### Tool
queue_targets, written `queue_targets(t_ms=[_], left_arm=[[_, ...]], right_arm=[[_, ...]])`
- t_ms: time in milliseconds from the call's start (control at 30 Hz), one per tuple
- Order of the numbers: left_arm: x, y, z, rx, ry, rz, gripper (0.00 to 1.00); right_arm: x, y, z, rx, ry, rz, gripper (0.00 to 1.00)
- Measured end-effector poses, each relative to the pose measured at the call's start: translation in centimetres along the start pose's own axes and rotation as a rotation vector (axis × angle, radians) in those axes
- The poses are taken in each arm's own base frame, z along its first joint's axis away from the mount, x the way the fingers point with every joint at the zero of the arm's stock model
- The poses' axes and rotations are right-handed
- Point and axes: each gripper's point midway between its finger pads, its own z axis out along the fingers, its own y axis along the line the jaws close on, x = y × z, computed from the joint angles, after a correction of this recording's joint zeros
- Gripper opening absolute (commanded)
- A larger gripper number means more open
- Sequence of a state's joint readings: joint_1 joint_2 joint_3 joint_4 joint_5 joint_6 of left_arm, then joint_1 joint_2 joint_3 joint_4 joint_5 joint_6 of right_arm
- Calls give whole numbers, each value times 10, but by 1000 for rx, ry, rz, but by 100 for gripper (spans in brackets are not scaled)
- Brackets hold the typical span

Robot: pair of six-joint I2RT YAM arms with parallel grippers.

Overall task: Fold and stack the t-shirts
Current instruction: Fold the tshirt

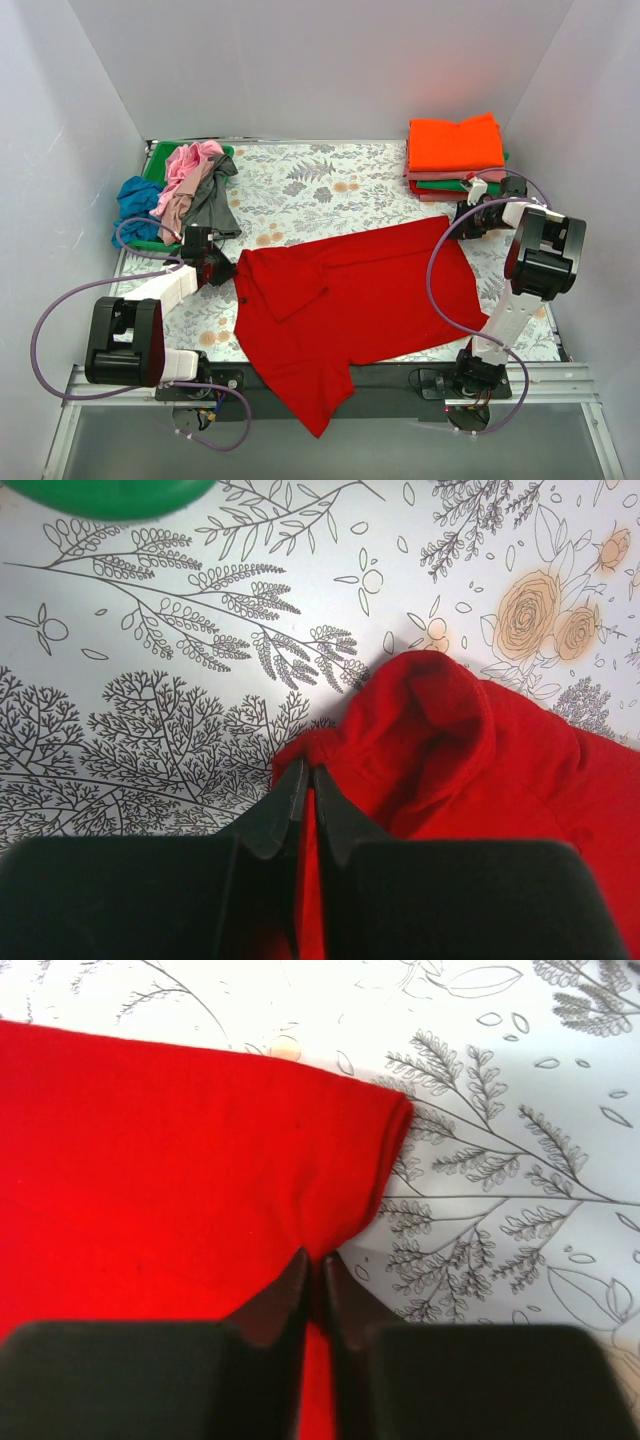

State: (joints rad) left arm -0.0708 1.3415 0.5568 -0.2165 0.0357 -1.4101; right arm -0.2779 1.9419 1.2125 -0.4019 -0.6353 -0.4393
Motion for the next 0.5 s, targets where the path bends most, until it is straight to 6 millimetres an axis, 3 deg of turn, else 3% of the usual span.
queue_targets(t_ms=[33, 133, 500], left_arm=[[0, 0, 0, 0, 0, 0, 0], [0, 0, 0, 0, 0, -1, 0], [-10, -18, 12, 17, 39, 1, 0]], right_arm=[[1, 0, 1, 4, 4, 6, 5], [2, -4, 0, 28, 13, 24, 1], [9, -27, -19, 171, 25, 79, 1]])
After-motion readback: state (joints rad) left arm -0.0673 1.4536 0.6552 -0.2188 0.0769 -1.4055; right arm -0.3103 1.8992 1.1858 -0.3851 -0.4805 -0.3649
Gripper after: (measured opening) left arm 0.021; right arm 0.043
